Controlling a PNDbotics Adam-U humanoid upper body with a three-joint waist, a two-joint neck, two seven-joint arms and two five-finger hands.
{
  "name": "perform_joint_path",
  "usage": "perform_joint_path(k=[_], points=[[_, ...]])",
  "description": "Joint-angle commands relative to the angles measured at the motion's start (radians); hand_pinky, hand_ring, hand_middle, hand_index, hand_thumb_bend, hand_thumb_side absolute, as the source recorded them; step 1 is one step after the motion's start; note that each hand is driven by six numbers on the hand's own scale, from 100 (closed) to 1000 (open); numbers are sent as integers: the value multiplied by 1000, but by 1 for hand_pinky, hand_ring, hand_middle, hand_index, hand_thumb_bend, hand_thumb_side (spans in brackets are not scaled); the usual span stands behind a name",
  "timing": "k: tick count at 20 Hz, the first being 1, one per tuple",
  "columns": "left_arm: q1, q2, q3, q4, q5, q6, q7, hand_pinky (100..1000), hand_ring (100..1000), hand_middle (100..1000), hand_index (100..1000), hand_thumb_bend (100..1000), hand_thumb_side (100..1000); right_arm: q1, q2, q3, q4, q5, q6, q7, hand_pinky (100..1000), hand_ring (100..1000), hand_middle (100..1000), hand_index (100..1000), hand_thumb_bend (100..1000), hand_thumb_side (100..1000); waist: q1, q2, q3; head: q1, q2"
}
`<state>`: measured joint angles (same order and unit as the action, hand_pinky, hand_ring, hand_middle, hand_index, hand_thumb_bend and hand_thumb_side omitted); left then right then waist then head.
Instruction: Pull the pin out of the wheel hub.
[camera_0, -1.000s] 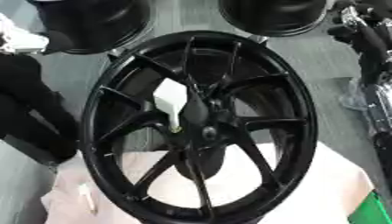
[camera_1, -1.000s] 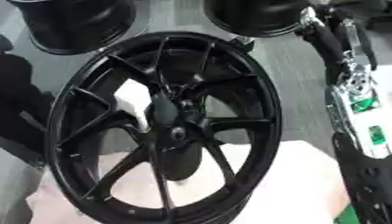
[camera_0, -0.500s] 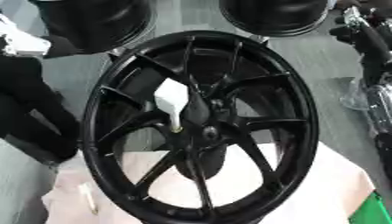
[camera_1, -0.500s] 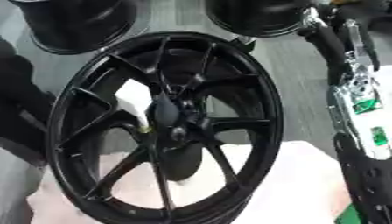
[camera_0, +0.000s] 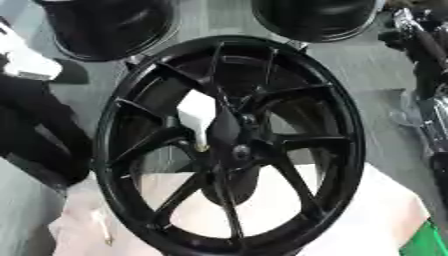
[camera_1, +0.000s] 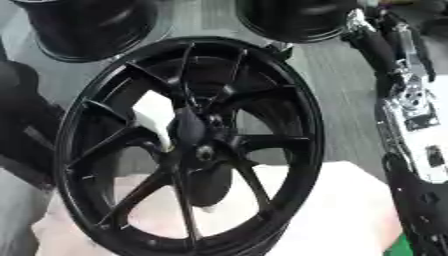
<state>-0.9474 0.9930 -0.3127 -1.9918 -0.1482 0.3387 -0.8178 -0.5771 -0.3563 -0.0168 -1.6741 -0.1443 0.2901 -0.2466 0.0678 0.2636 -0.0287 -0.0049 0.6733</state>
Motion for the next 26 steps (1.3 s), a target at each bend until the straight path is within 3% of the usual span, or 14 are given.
perform_joint_path(k=[1,6,10,19,26], points=[[-44,2,-57,-5,45,14,-55,883,854,809,865,661,296,-16,-15,2,-12,5,-1,5,804,647,607,722,100,495,-4,-20,3,4,-12],[-122,-53,-184,35,55,73,-88,879,851,806,862,664,298,-11,-17,-1,-10,5,-1,2,804,647,607,722,100,495,-7,-23,11,-1,-6],[-161,-92,-257,81,40,84,-89,878,850,805,862,668,303,-9,-18,-2,-9,4,-2,1,804,647,607,722,100,496,-10,-25,16,-4,-6],[-182,-122,-307,133,14,63,-89,880,852,807,868,703,261,-9,-17,-3,-9,3,-2,0,804,647,606,721,100,496,-10,-26,16,-3,-15],[-160,-111,-283,144,-57,6,-89,881,852,804,868,741,168,-9,-18,-2,-9,3,-2,-1,803,646,606,721,100,496,-11,-25,16,0,-3]])
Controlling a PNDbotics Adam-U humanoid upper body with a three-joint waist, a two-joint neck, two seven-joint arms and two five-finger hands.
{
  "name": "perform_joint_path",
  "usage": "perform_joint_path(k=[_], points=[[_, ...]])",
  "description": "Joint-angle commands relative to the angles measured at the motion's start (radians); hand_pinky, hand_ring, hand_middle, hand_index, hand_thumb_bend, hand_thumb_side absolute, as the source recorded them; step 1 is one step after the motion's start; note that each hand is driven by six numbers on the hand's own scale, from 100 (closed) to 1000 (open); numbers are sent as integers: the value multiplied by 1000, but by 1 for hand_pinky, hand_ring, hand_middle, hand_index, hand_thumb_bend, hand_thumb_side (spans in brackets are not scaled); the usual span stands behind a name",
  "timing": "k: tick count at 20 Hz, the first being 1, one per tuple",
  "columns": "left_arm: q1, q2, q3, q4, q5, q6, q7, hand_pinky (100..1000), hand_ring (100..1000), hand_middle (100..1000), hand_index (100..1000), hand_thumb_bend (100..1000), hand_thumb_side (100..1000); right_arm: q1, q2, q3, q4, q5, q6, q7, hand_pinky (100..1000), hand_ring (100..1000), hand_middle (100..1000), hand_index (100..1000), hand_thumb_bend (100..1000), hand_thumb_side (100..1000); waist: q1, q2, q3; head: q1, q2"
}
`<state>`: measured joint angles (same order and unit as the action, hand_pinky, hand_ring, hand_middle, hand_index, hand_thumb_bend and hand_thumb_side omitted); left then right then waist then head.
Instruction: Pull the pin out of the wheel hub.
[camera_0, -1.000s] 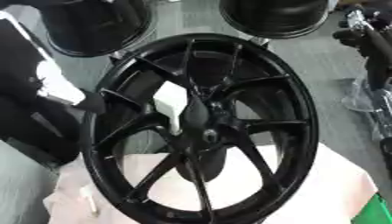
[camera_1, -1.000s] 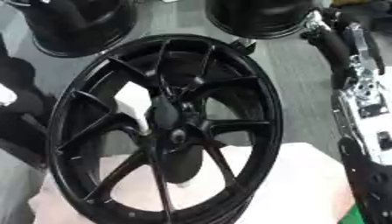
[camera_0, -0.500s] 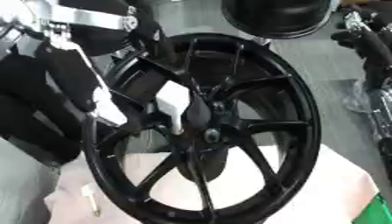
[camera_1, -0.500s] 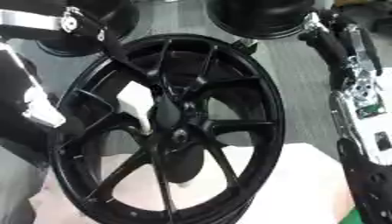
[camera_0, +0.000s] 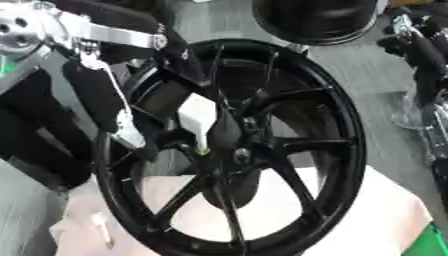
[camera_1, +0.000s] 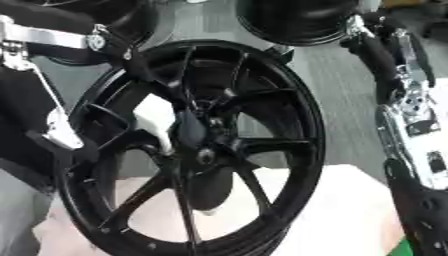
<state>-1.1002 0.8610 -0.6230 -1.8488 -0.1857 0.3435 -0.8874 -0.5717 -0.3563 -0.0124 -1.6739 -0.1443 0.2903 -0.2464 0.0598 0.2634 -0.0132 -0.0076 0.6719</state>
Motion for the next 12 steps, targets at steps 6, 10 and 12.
perform_joint_path(k=[6,10,12], points=[[-7,13,59,9,-41,-4,-20,863,834,783,833,611,190,-14,-20,-5,-8,4,-1,0,803,646,606,721,100,496,-5,-24,1,1,0],[-16,-4,84,17,-59,23,-17,847,819,765,802,557,223,-14,-18,-6,-8,4,-1,-1,803,646,606,721,100,496,-6,-23,0,-3,1],[-21,-15,83,24,-62,33,-9,845,817,764,798,553,224,-15,-17,-6,-8,3,-2,-1,803,646,606,721,100,496,-6,-23,-1,-5,1]])
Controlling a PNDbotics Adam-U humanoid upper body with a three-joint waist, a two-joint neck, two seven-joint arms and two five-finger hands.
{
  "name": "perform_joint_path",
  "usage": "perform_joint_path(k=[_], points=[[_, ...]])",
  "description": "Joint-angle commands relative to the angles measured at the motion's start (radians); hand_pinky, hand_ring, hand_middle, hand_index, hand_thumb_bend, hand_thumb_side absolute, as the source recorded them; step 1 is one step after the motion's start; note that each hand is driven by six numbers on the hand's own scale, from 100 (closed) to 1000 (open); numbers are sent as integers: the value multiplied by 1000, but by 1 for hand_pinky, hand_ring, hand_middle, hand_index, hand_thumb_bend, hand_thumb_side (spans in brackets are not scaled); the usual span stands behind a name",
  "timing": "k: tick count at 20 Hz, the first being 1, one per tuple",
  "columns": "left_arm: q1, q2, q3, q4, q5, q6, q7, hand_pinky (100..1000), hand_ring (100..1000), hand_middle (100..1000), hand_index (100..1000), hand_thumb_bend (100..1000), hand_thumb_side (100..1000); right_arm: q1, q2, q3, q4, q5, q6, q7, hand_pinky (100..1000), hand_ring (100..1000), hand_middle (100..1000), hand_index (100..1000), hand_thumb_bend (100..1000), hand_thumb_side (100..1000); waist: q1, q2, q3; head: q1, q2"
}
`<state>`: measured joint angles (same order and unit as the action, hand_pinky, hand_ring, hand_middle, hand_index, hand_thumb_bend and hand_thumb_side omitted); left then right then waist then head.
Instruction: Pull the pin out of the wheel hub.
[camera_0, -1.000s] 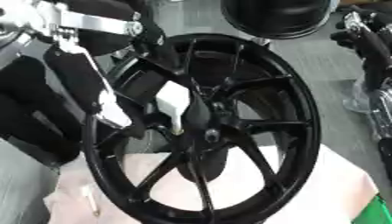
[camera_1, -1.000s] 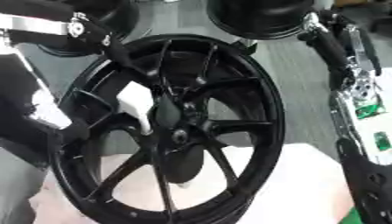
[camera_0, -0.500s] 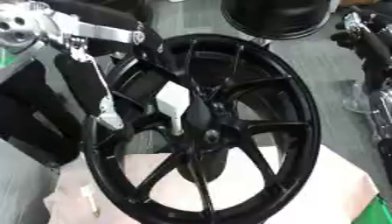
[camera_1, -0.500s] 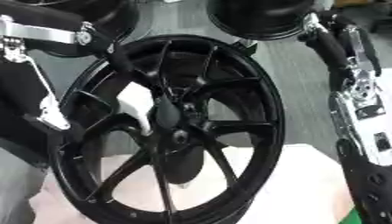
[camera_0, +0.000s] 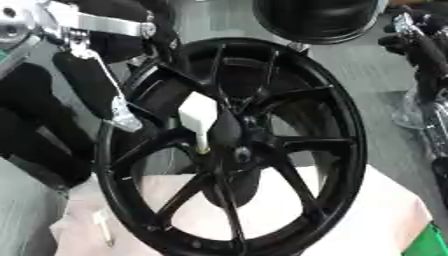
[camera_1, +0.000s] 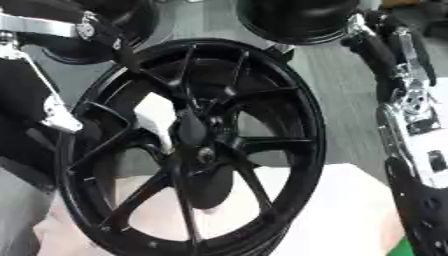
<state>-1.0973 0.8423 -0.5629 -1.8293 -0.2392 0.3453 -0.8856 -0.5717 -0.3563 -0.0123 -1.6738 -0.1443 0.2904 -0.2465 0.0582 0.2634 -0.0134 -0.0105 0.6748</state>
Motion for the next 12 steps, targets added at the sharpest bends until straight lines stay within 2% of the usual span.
perform_joint_path(k=[1,8,12], points=[[-26,-2,20,9,-9,34,-7,843,816,764,798,549,221,-16,-17,-6,-9,3,-2,-1,803,646,606,721,100,497,-5,-22,-2,-2,-2],[-47,-42,-6,47,-25,25,-4,842,815,766,799,557,197,-18,-14,-5,-9,2,-1,1,803,646,606,721,100,498,-6,-21,-5,-3,-1],[-56,-63,-21,67,-20,8,-19,842,816,767,798,592,167,-19,-12,-6,-10,2,-1,0,803,646,606,721,100,499,-6,-21,-8,-5,-3]])
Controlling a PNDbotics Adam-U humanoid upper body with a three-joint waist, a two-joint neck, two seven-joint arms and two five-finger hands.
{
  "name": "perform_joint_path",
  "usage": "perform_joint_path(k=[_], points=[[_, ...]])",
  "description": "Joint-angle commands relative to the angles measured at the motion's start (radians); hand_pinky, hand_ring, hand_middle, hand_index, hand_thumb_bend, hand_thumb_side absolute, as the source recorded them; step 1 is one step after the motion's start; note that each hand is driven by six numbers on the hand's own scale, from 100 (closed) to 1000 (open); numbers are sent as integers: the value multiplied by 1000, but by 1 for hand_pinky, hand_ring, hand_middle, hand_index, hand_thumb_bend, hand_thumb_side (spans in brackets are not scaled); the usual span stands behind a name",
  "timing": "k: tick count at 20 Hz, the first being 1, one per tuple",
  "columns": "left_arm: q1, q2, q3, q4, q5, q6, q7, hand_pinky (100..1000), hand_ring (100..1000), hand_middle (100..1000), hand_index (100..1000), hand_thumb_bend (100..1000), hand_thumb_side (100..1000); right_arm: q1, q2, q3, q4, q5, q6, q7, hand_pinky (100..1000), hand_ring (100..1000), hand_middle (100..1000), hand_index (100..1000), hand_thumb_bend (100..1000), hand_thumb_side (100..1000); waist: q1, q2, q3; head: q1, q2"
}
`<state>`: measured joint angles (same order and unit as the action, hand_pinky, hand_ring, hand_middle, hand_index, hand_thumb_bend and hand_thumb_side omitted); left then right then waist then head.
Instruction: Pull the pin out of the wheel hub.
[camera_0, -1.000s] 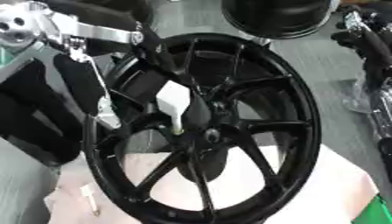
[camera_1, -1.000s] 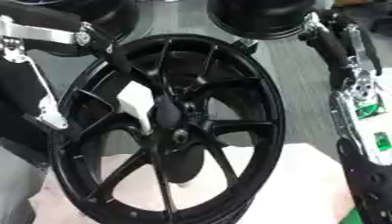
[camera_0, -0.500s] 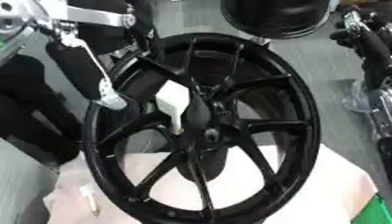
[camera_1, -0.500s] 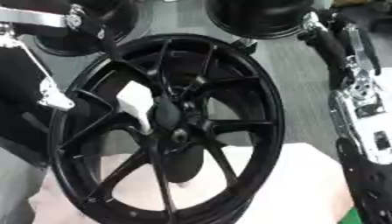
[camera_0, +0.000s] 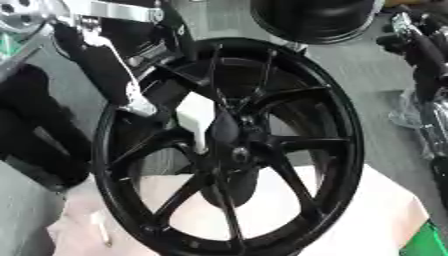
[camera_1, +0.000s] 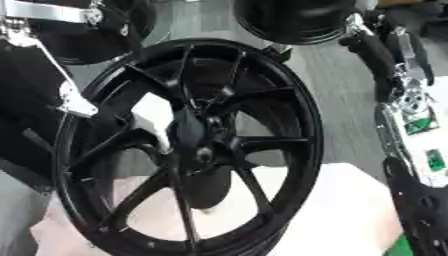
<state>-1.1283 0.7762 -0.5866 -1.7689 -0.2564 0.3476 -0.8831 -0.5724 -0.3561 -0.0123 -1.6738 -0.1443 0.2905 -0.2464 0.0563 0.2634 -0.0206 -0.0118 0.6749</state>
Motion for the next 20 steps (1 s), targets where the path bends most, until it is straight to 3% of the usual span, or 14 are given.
perform_joint_path(k=[1,6,20], points=[[-28,-1,-2,11,-1,2,-23,842,816,767,798,608,146,-19,-12,-6,-10,2,-1,1,803,646,606,721,100,499,-4,-21,-1,-5,-4],[-43,-25,-26,45,2,-25,-24,841,812,762,795,624,100,-18,-11,-5,-10,2,-1,2,803,646,606,721,100,499,-5,-22,-2,-12,-12],[-67,-88,-70,149,-22,-73,-24,840,812,762,800,573,100,-19,-5,-3,-9,2,0,4,802,646,606,720,100,501,-7,-22,-5,6,-18]])
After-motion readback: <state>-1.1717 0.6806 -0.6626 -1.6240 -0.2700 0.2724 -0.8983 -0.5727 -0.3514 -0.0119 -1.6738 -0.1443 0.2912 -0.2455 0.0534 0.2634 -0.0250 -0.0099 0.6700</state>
